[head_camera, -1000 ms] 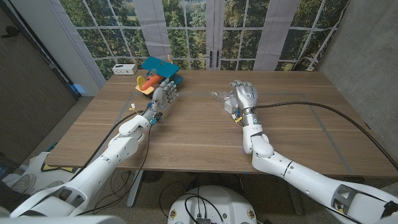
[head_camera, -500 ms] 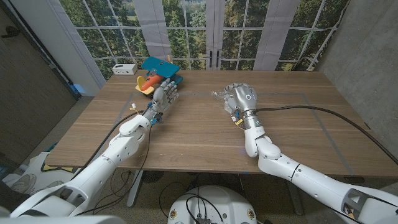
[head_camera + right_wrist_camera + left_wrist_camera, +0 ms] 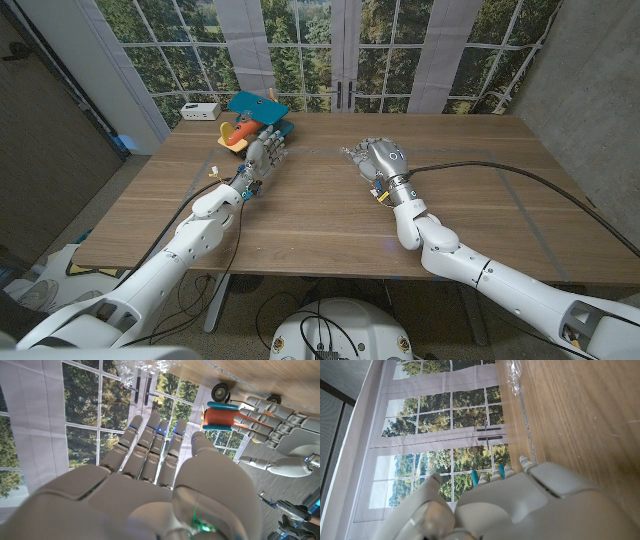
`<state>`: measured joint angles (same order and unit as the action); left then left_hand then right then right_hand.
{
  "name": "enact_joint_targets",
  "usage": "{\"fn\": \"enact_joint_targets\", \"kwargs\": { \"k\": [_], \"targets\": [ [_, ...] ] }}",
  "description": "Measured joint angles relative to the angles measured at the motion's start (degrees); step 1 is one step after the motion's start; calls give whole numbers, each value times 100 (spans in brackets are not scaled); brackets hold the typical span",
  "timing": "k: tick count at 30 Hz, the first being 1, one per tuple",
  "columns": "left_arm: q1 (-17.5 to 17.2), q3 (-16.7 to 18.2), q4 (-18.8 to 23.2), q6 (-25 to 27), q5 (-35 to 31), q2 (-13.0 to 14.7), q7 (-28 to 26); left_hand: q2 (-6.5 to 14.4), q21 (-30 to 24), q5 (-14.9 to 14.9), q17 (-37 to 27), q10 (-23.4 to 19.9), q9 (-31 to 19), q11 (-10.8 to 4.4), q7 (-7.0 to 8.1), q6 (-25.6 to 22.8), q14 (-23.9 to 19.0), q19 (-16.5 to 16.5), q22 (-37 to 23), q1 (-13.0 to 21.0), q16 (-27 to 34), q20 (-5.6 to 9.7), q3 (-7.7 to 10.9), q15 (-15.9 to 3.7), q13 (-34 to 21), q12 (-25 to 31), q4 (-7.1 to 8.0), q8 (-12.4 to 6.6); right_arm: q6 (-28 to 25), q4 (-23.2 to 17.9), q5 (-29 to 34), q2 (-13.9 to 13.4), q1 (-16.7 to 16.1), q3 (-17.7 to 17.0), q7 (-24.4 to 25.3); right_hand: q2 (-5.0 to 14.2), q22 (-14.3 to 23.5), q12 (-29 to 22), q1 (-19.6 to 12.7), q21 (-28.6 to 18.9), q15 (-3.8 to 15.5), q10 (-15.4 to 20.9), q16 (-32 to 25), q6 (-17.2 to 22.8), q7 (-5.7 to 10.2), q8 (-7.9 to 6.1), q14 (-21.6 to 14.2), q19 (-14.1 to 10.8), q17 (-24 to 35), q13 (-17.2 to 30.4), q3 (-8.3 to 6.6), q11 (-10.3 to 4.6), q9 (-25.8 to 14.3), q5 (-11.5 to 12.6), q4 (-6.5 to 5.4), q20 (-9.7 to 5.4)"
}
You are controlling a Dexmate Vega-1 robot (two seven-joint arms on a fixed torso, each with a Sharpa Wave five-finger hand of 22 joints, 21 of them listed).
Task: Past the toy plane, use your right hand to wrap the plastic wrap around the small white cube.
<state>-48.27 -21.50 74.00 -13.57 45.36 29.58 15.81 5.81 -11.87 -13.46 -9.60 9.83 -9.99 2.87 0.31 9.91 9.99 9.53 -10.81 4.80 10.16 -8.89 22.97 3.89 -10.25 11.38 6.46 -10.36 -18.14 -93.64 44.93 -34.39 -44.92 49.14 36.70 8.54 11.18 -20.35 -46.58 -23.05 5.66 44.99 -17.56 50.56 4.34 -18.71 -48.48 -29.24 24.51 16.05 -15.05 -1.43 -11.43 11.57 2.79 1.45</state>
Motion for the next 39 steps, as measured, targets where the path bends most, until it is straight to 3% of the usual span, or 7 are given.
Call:
{"fn": "enact_joint_targets", "kwargs": {
  "k": [5, 10, 15, 18, 21, 26, 39],
  "targets": [
    [-42, 18, 46, 0, 1, 9, -37, 0, 0, 0, 0, 0, 0, 0, 0, 0, 0, 0, 0, 0, 0, 0, 22, 0, 0, 0, -22, 0, 48, 0, 88, 8, 78, 39, -267, -25, 0, -24, -3, -1, 92, 77, -151, 83, 6, -16, -223, -39, 115, 33, -33, 1, 0, 0, 34, -39],
    [-81, 38, 81, -5, 3, 26, -69, 0, 0, 37, 0, 0, 0, 0, 0, 0, 0, 0, 0, 0, 0, 0, -1, 0, 0, 0, -46, 0, -108, -43, 154, 47, 110, 56, -595, -176, 0, -23, 497, -69, 183, 108, -209, 146, -57, 11, -536, -128, 115, 50, 180, 31, 0, 0, -177, 20],
    [-104, 48, 103, -26, 7, 39, -76, 22, 0, 37, 0, 0, 0, 0, 0, 0, 0, 0, 1, 22, 0, 0, -1, 0, 0, 0, -46, 0, -388, -116, 234, 79, 133, 82, -979, -274, 1, 67, 1180, 66, 93, 19, 51, 71, -150, 116, -114, 237, 71, -33, 454, 119, 0, 0, -471, 176],
    [-108, 50, 108, -37, 8, 47, -73, 22, 0, 37, -1, 0, 0, 0, 0, 0, 0, 0, 1, 22, 0, 0, -1, 0, 0, 0, -46, 0, -649, -155, 298, 102, 145, 104, -1230, -325, 1, 110, 1527, 66, 50, 17, 84, 154, -233, 124, -49, 265, 71, -32, 587, 130, -1, 0, -651, 205],
    [-110, 50, 110, -42, 8, 51, -68, 22, 0, 37, -1, 0, 0, 0, 0, 0, 0, 0, 1, 22, 0, 0, -1, 0, 0, 0, -46, 0, -838, -174, 350, 118, 148, 119, -1385, -393, 1, 110, 1729, 66, 49, 81, 84, 209, -287, 124, -50, 252, 71, -20, 685, 193, -1, 0, -749, 218],
    [-111, 51, 118, -48, 9, 63, -50, 22, 0, 37, -1, 0, 0, 0, 0, 0, 0, 0, 1, 22, 0, 0, -1, 0, 0, 0, -46, 0, -1063, -213, 406, 137, 148, 135, -1512, -423, 1, 89, 1814, 66, 87, 194, 25, 277, -355, 124, -239, 178, 50, 4, 714, 276, -1, 0, -778, 284],
    [-111, 51, 122, -50, 12, 72, -19, 21, 0, 37, -1, 0, 0, 0, 0, 0, 0, 1, 1, 23, 0, -1, 22, 0, 0, 0, -69, 0, -1449, -296, 462, 76, 134, 201, -1850, -421, 1, 60, 1816, -5, 152, 358, 16, 446, -387, 124, -426, -48, 10, 6, 714, 301, -2, 34, -778, 203]
  ]
}}
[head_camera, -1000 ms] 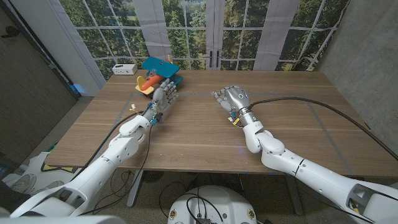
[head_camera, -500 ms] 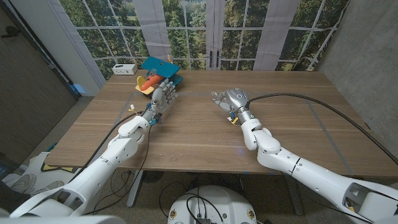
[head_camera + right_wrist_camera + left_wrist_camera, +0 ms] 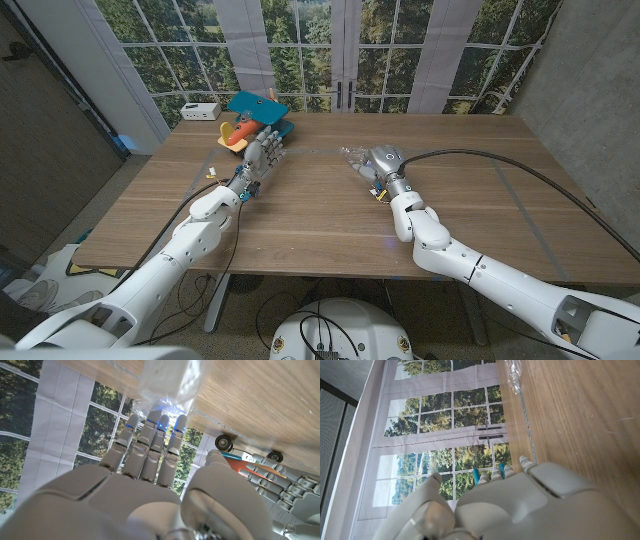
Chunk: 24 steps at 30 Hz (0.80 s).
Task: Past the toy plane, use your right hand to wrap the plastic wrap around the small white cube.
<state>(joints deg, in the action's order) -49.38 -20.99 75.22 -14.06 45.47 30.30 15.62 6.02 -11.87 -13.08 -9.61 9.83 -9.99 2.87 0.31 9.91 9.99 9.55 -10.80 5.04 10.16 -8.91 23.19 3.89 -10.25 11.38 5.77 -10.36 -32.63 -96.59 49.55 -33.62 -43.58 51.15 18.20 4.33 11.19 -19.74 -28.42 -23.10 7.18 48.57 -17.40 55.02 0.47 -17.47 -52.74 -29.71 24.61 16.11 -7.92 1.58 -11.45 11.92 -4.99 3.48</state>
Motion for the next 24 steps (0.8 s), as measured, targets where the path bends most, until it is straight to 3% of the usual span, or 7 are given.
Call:
{"fn": "enact_joint_targets", "kwargs": {
  "k": [7, 9, 11, 16, 20, 24],
  "targets": [
    [-21, 0, 24, -8, 1, 8, -5, 2, 0, 0, 0, 0, 0, 0, 0, 0, 0, 20, 0, 45, 0, -21, 0, 0, 0, 0, 0, 0, 89, -29, -198, -39, 23, -15, -141, 22, 0, 12, 21, 0, -3, 74, -22, 62, -17, 10, -59, 0, -35, -16, -6, 17, 1, 0, 6, 0],
    [-27, 3, 31, -8, 1, 11, -5, 2, 0, 0, 0, 0, 0, 0, 0, 0, 0, 21, 0, 45, 0, -21, 0, 0, 0, 0, 0, 0, 140, -29, -305, -39, 23, -15, -154, 21, 0, 135, 21, 1, -17, -175, 5, -200, 9, 120, -37, 0, -65, -39, -25, 1, -5, 39, 91, 0],
    [-34, 5, 34, -10, 2, 12, -13, 2, 0, 0, 0, 0, 0, 0, 0, 0, 0, 21, 0, 45, 0, -21, 0, 0, 0, 0, 0, 0, 176, -47, -375, -48, 13, -71, -156, 3, 0, 293, 2, 13, -50, -492, 143, -474, 67, 259, 261, 5, -95, -43, -48, -33, 0, 61, 164, 2],
    [-51, 7, 43, -14, 6, 13, -28, 2, 0, 0, 0, 0, 0, 0, 0, 0, -33, 20, 0, 45, 0, -21, 0, 32, 0, 0, 0, 0, 271, -70, -589, -43, -41, -172, -34, -123, 1, 697, -219, 274, -299, -1241, 528, -1180, 323, 572, 1314, 554, -171, -77, -94, -168, -17, 62, 413, 155],
    [-61, 9, 51, -17, 7, 12, -35, 2, 0, 0, 0, 0, 0, 0, 2, 2, -32, 20, 1, 45, 0, -21, 0, 32, 0, 0, 0, 0, 336, -74, -649, 19, -80, -245, 278, -85, -28, 760, -358, 343, -365, -1360, 578, -1289, 394, 583, 1630, 743, -181, -96, -177, -229, -14, 105, 523, 207],
    [-72, 10, 63, -19, 8, 10, -44, 2, 0, 0, 0, 0, 0, 0, 21, 21, -32, 20, 1, 44, 0, -21, 0, 32, 0, 0, 0, 0, 407, -60, -670, 109, -112, -298, 574, -39, -29, 760, -480, 383, -371, -1357, 578, -1289, 394, 582, 1644, 751, -204, -96, -228, -232, 0, 105, 615, 216]
  ]
}}
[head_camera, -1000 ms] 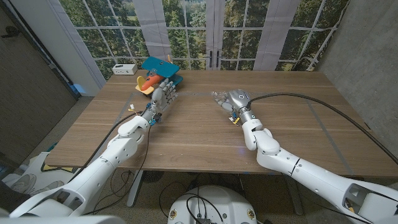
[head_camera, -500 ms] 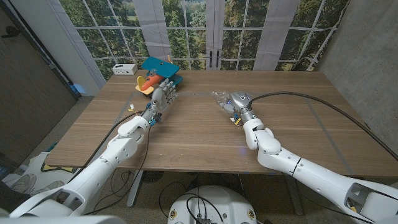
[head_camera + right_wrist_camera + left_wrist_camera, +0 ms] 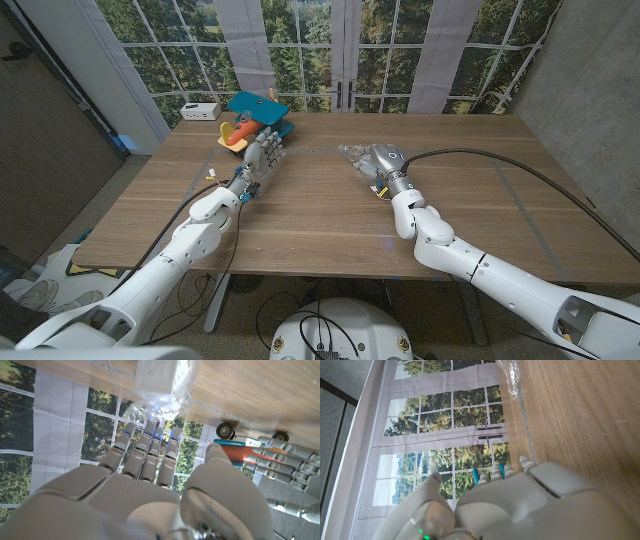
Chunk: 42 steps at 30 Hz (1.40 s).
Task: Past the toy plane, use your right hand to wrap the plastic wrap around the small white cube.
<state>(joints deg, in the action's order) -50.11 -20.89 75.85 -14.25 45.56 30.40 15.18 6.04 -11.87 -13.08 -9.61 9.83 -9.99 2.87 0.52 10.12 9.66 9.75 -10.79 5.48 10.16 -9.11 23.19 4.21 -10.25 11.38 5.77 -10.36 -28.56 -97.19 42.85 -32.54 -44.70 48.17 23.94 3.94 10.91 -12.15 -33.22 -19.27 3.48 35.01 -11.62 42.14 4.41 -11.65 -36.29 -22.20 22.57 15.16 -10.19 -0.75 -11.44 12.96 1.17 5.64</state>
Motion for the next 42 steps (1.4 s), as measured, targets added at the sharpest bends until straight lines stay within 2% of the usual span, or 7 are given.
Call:
{"fn": "enact_joint_targets", "kwargs": {
  "k": [4, 11, 15, 27, 30, 34, 42],
  "targets": [
    [-16, 4, 33, -3, 0, 2, -30, 0, 0, 0, 0, 0, 0, 0, 0, 0, 0, 22, 0, 0, 0, -22, 0, 0, 0, 0, 0, 0, 77, 11, -8, 32, -11, -16, 229, 13, 0, -18, -114, 0, 0, 69, 0, 0, 0, 0, 0, 0, -14, 14, -52, -59, -11, 0, 93, 0],
    [-38, 17, 59, -13, 0, 6, -51, 0, 0, 0, -6, 0, 0, 0, 0, 0, 0, 31, 0, 0, 0, -30, 0, 0, 0, 0, 0, 0, 273, 14, 77, 53, 32, -2, 408, 196, 0, -311, -706, 22, 1, 647, -112, 463, 81, -157, -67, -14, -9, 96, -355, -105, -17, 0, 488, -13],
    [-55, 25, 67, -13, 0, 6, -51, 0, 0, 0, -15, 0, 0, 0, 0, 0, 0, 7, 0, 0, 0, -53, 0, 0, 0, 0, 0, 0, 377, 34, 225, 30, 189, 127, 268, 202, 0, -279, -790, 30, -8, 518, -66, 449, 146, -153, 98, -23, -15, 123, -446, -180, -17, 0, 579, -23],
    [-165, 78, 149, -85, 26, 34, -134, 0, 0, 46, -14, 0, 0, 0, -1, 0, 1, 7, 0, 0, 0, -52, 0, -1, 0, 0, 0, 0, 549, 340, 531, 167, 640, 417, -182, 262, 1, -205, -897, 88, -35, 298, -17, 597, 205, -179, 350, 9, -74, 165, -541, -211, 0, -33, 674, -54],
    [-185, 88, 160, -94, 31, 38, -143, 0, 0, 46, -14, 0, 0, 0, -1, 0, 1, 7, 0, 0, 0, -52, 0, -1, 0, 0, 0, 0, 549, 434, 602, 226, 741, 490, -353, 251, 1, -47, -883, 134, -57, -75, 22, 383, 245, -71, 643, 72, -68, 176, -541, -227, 0, -70, 674, -27],
    [-209, 102, 169, -110, 38, 39, -161, 0, 0, 45, -14, 0, 0, 0, -1, 0, 1, 7, 0, 0, 0, -52, 10, -1, 0, 0, -10, 0, 479, 606, 685, 343, 936, 609, -581, 200, 1, 94, -705, 203, -77, -475, 83, 203, 268, -32, 1035, 199, -63, 166, -507, -177, -4, -73, 606, 34],
    [-238, 125, 172, -140, 48, 41, -184, 0, 0, 46, -13, 0, 0, 0, -1, -1, 1, 8, 0, 0, 0, -51, 23, -1, 0, 0, -23, 0, 326, 968, 818, 556, 1286, 841, -1026, 282, 2, 158, -483, 275, -102, -871, 104, 132, 320, 0, 1519, 308, -63, 132, -493, -139, -17, -111, 507, 61]
  ]
}}
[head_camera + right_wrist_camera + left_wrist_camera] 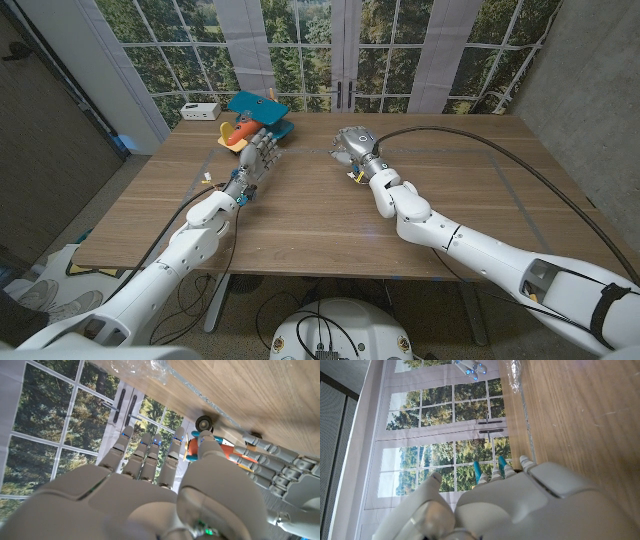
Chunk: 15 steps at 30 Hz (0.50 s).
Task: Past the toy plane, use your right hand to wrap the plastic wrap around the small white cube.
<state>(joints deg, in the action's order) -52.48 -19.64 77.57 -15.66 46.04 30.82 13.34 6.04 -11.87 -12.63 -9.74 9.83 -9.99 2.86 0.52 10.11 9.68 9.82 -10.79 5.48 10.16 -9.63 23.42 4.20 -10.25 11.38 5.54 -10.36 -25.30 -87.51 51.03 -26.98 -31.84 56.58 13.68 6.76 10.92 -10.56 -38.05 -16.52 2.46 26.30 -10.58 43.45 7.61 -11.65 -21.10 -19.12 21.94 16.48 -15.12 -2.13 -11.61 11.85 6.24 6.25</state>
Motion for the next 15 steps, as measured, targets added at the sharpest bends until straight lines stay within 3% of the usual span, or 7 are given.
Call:
{"fn": "enact_joint_targets", "kwargs": {
  "k": [4, 6, 11, 12, 15],
  "targets": [
    [-10, 12, 0, -11, 5, 1, -7, 0, 0, 0, 0, 0, 0, 0, 0, 0, 0, 0, 0, 0, 0, 0, 0, 0, 0, 0, 0, 0, -119, 207, 67, 123, 162, 127, -188, 80, 16, 1, 232, 21, -9, -214, 0, -29, 31, 0, 236, 52, 0, -26, 32, -7, 0, -23, -143, 12],
    [-14, 14, 0, -13, 7, 1, -8, 0, 0, 0, 0, 0, 0, 0, 0, 0, 0, 0, 0, 0, 0, 0, 0, 0, 0, 0, 0, 0, -243, 295, 104, 179, 224, 167, -297, 124, 16, 1, 353, 21, -17, -325, -12, 44, 142, 0, 300, 54, 25, -37, 83, -20, 0, -23, -215, 15],
    [-23, 25, 0, -15, 10, 4, -9, 0, 0, 0, 1, 0, 0, 0, 25, -25, 0, 0, 0, 0, 0, 0, 0, 0, 0, 0, 0, 0, -481, 389, 128, 242, 282, 209, -458, 155, 16, 1, 458, 20, -21, -412, -50, 158, 256, -25, 365, 81, 28, -53, 108, -49, 16, -23, -282, 42],
    [-27, 29, 0, -26, 16, 5, -19, 0, 0, 0, 1, 0, 0, 0, 25, -25, 0, 0, 0, 0, 0, 0, 0, 0, 0, 0, 0, 0, -512, 686, 129, 432, 467, 348, -482, 171, 16, 1, 474, 20, -30, -434, -50, 158, 255, -25, 374, 81, 28, -53, 108, -30, 17, -23, -282, 42],
    [-34, 37, 0, -33, 17, 7, -27, 0, 0, 0, 1, 0, 0, 0, 24, -24, 0, 0, 0, 0, 0, 1, 0, 0, 0, 0, 0, 0, -630, 849, 130, 517, 574, 435, -591, 190, 15, 1, 564, 43, -12, -484, -50, 158, 255, -25, 417, 81, 28, -59, 125, 21, 16, -23, -348, 42]
  ]
}}
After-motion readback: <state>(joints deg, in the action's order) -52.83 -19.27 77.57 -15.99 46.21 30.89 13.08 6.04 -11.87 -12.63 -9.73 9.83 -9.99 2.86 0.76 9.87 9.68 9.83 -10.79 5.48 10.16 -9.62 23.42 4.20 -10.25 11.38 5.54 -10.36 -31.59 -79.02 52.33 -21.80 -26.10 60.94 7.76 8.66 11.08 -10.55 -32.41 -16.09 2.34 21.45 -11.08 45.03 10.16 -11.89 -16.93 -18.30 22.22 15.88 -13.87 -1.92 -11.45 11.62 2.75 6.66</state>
